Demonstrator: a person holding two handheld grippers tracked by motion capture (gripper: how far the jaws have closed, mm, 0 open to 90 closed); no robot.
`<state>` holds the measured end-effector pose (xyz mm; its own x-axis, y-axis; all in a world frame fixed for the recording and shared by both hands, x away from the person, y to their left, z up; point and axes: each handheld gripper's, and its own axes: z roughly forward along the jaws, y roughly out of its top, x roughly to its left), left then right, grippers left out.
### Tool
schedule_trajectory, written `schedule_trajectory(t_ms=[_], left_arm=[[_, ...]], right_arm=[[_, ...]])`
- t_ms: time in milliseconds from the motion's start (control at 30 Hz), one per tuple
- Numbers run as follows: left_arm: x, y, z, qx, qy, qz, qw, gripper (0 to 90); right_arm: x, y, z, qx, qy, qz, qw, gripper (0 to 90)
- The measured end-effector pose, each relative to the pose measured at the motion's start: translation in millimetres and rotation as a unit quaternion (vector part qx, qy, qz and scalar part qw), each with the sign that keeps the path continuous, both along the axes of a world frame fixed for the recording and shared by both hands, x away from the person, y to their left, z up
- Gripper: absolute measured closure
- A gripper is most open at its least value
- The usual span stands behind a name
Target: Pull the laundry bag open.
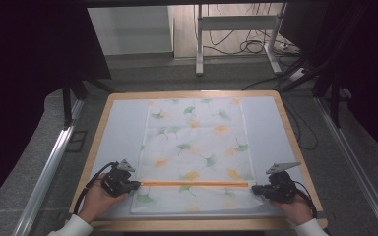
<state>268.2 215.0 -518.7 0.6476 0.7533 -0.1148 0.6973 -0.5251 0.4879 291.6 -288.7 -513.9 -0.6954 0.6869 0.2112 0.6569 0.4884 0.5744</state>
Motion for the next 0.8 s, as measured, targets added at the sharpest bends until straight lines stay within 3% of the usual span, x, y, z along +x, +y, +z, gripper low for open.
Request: schedule_trajectory(t_ms=[467, 600, 667, 800], left_arm=[[-2.7, 8.3, 0.5, -0.002, 0.002, 0.011, 0.9999, 90.0], [-3.9, 9.5, 0.3, 0.003, 0.000, 0.011, 0.9999, 90.0], [-4.4, 11.3, 0.3, 0.016, -0.003, 0.012, 0.9998, 90.0], [-5.0, 15.3, -1.9, 0.001, 0.002, 0.020, 0.9998, 90.0]], right_arm=[[-0.2, 1.2, 0.8, -0.005, -0.001, 0.002, 1.0000, 89.6], [-0.2, 1.2, 0.8, -0.005, -0.001, 0.002, 1.0000, 89.6], [-0.3, 1.2, 0.9, -0.006, -0.001, 0.002, 1.0000, 89.6], [0.0, 1.1, 0.7, -0.004, 0.000, 0.002, 1.0000, 89.6]])
